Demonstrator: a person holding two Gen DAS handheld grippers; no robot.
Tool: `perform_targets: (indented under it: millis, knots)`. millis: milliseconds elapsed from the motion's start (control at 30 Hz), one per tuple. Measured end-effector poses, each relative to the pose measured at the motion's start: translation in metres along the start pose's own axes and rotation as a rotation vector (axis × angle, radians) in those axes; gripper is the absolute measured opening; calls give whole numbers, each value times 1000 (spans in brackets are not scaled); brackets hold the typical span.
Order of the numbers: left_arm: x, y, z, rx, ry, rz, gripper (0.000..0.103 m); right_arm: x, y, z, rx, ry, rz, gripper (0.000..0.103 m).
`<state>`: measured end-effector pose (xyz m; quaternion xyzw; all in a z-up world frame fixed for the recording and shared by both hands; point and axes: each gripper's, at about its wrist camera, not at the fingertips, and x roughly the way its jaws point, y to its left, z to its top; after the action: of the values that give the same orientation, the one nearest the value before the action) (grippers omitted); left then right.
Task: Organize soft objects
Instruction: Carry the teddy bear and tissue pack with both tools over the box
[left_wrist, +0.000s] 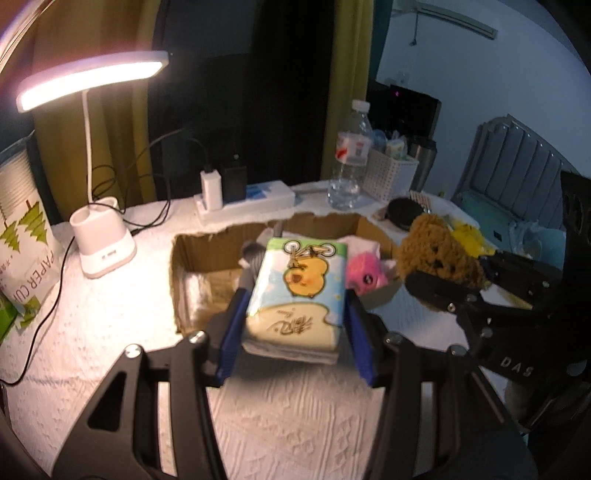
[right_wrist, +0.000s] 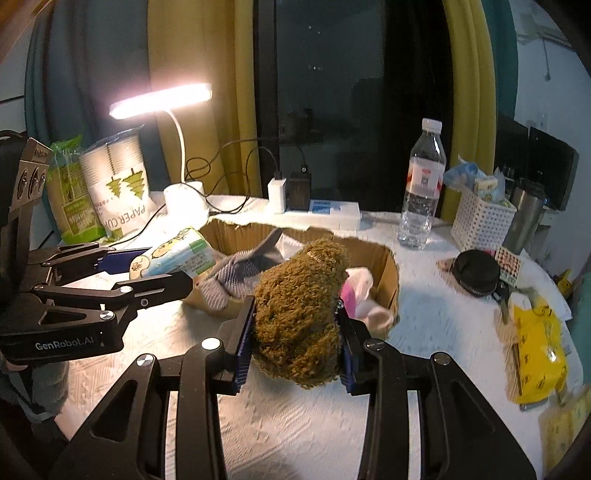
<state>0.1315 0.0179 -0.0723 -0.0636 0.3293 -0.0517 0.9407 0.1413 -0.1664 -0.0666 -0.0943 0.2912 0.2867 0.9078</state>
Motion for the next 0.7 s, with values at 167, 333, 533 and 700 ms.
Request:
perform_targets:
  millis: [167,333,533,700]
  knots:
    - [5,2,15,-10,-21,5,52,7,-6,10,2,-9,-3,40]
    - [13,4,25,-22,-27,13,52,16,-10,19,6,-12,1,40]
    - [26,5,33,-26,-25,21,52,29,-16,27,11,-6,2,40]
    - [40,9,34,-35,-12,31,52,43,-23,31,22,1,2,40]
